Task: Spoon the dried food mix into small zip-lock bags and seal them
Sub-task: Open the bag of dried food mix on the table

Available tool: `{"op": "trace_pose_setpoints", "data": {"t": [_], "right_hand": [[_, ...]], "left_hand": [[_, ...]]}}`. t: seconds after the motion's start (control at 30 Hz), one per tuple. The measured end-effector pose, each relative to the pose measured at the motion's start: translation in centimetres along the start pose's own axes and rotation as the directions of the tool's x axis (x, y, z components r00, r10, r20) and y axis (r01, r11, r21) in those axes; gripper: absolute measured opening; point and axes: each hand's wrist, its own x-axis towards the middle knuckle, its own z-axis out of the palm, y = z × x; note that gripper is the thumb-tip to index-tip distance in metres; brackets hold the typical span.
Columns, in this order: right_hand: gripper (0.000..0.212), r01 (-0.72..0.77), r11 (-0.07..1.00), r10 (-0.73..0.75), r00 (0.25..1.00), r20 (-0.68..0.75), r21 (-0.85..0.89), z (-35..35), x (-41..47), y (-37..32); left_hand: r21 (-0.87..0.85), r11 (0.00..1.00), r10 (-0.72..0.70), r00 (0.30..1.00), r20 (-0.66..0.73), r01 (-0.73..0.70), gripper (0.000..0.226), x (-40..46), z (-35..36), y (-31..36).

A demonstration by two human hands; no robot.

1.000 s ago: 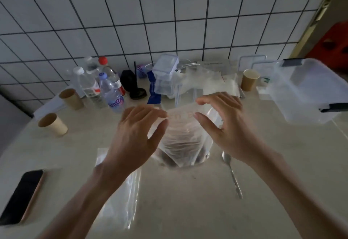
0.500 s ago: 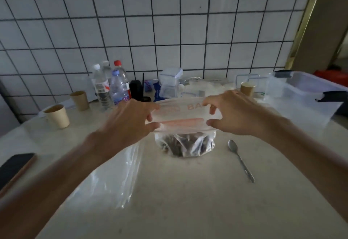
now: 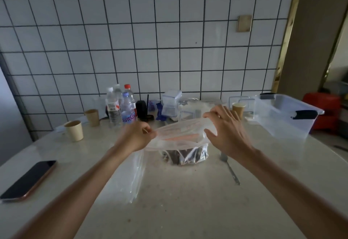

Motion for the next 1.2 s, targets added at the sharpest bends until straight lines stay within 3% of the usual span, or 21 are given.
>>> {"op": "trace_pose_setpoints", "data": {"t": [0.07, 0.13, 0.2, 0.3, 0.37, 0.5, 0.6, 0.7, 0.8, 0.87, 1.03, 1.2], "right_hand": [[0.046, -0.158, 0.987, 0.158, 0.985, 0.072, -0.014, 0.5, 0.4, 0.2], [0.032, -0.315, 0.949, 0.31, 0.937, 0.16, 0.007, 1.1, 1.0, 0.6], [0.021, -0.447, 0.885, 0.416, 0.885, 0.212, 0.131, 1.6, 1.5, 1.1], [0.044, -0.586, 0.737, 0.517, 0.81, 0.277, 0.337, 2.0, 2.1, 1.7], [0.038, -0.668, 0.549, 0.579, 0.737, 0.348, 0.502, 2.0, 2.4, 1.6], [0.026, -0.757, -0.042, 0.534, 0.535, 0.655, 0.652, 2.4, 2.3, 1.6], [0.023, -0.65, -0.365, 0.441, 0.509, 0.739, 0.666, 3.0, 2.1, 1.8], [0.018, -0.549, -0.561, 0.396, 0.48, 0.783, 0.62, 3.9, 2.0, 2.0], [0.011, -0.556, -0.576, 0.413, 0.435, 0.8, 0.599, 5.0, 2.1, 2.3], [0.012, -0.579, -0.534, 0.434, 0.438, 0.787, 0.616, 5.8, 1.9, 2.6], [0.007, -0.732, -0.241, 0.387, 0.53, 0.755, 0.637, 6.3, 1.2, 3.3], [0.027, -0.768, -0.154, 0.388, 0.532, 0.753, 0.622, 6.6, 1.3, 3.7]], "left_hand": [[-0.091, 0.996, -0.004, 1.0, 0.028, 0.007, 0.018, 0.1, 0.5, -0.1], [-0.301, 0.952, -0.042, 0.999, 0.033, 0.05, 0.015, 0.1, 0.8, 0.0], [-0.523, 0.838, -0.128, 0.988, 0.089, 0.155, 0.014, 0.1, 0.7, 0.6], [-0.728, 0.566, -0.231, 0.922, 0.31, 0.387, 0.017, 0.3, 0.2, 1.5], [-0.77, 0.403, -0.227, 0.869, 0.439, 0.494, 0.018, 0.9, 0.1, 1.8], [-0.809, 0.079, -0.097, 0.812, 0.575, 0.582, 0.016, 1.9, 0.4, 2.3], [-0.792, -0.076, -0.008, 0.794, 0.608, 0.606, 0.023, 2.5, 1.3, 2.3], [-0.774, -0.145, 0.012, 0.783, 0.622, 0.617, 0.024, 3.1, 2.4, 2.0], [-0.756, -0.133, 0.047, 0.766, 0.641, 0.64, 0.012, 3.5, 3.0, 1.8], [-0.762, -0.045, 0.004, 0.763, 0.647, 0.646, 0.02, 3.4, 3.2, 1.6], [-0.781, 0.2, -0.08, 0.804, 0.589, 0.592, 0.056, 2.9, 3.1, 1.6], [-0.805, 0.185, -0.057, 0.824, 0.564, 0.564, 0.025, 3.7, 3.3, 1.8]]}}
